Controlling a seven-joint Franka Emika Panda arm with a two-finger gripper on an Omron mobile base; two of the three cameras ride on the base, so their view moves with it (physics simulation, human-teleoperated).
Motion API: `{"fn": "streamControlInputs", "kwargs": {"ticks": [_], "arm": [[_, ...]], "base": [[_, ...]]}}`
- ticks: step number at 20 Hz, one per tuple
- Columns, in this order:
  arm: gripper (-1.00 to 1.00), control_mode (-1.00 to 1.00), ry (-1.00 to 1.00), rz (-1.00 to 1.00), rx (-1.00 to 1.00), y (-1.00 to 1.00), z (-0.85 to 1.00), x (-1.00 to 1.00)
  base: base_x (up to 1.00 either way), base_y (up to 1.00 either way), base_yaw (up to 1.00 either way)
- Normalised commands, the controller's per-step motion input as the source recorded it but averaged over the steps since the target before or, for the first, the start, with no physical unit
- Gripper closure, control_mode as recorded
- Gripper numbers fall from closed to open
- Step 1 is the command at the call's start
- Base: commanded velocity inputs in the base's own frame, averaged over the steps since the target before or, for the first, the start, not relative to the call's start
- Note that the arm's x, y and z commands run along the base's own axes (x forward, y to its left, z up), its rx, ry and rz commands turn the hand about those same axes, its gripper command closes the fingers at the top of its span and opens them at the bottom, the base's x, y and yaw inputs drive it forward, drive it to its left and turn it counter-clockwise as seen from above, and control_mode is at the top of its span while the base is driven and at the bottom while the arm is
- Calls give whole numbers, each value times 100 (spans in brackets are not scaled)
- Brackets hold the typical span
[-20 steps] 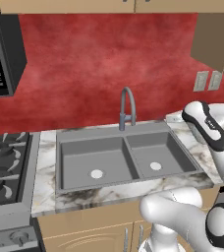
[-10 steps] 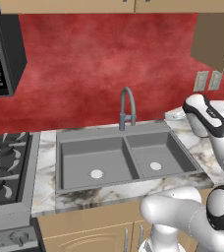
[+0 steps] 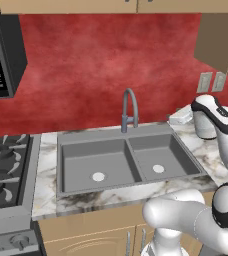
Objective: Soak the sponge with water for a few seconds and then drop it inside the sink.
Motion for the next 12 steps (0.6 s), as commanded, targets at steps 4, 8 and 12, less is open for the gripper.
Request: {"fn": "streamControlInputs", "kwargs": {"ticks": [4,8,12], "arm": [[-100,-100,-10,6,0,0,0,0],[-100,-100,-5,6,0,2,0,0],[-100,-100,0,3,0,13,0,0]], "base": [[0,0,0],[0,0,0],[0,0,0]]}}
